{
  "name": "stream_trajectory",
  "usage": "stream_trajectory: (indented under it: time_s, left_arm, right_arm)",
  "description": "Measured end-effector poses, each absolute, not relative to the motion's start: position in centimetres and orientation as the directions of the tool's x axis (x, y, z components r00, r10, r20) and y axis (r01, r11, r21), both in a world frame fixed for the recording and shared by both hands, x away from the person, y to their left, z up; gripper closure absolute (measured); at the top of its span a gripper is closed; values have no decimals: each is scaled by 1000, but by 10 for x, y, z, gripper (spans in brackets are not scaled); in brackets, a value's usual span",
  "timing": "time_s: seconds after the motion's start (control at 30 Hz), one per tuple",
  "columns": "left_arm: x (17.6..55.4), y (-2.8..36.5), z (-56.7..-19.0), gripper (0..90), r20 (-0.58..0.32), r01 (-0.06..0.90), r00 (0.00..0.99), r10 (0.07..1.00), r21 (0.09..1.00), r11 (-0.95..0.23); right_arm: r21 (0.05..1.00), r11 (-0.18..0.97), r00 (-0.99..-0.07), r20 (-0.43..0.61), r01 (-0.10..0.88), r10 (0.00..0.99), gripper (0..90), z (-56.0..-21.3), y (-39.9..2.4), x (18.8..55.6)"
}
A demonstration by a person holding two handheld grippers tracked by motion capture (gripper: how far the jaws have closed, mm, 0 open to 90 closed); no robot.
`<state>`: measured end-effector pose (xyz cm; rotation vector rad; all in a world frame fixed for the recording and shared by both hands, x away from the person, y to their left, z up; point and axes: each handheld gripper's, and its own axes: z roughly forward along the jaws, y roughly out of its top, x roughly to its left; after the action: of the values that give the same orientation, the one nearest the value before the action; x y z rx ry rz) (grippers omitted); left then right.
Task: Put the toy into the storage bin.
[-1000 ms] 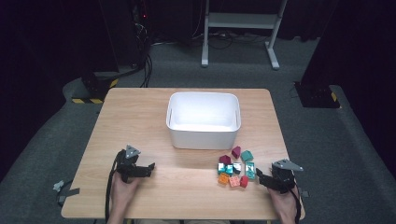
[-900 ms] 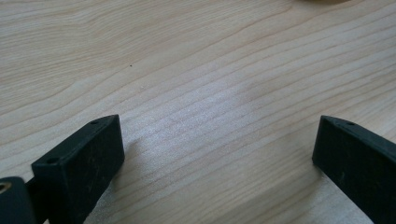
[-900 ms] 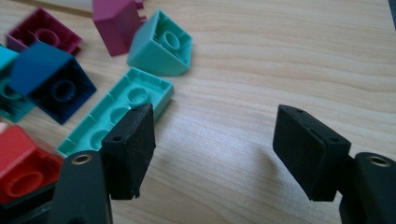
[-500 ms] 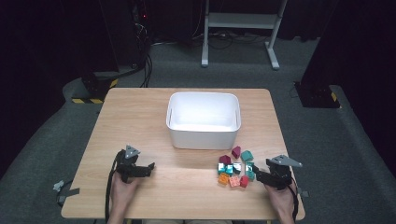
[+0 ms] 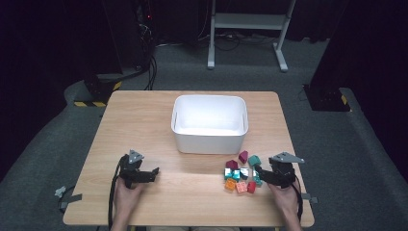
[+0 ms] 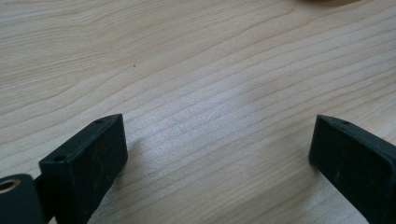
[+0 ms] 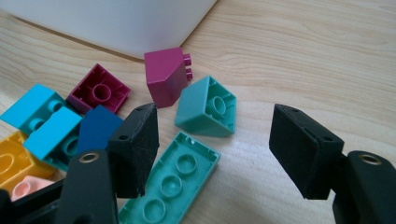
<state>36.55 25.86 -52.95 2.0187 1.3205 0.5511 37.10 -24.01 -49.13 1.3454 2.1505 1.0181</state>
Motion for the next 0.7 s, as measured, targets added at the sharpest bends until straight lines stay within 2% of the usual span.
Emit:
stream_trajectory:
  time_s: [0.7]
  left_arm:
    - [365, 259, -529, 58, -5, 638, 400, 917, 719, -275]
  right_arm:
    - [729, 306, -476, 31, 612, 879, 340, -492, -221, 397]
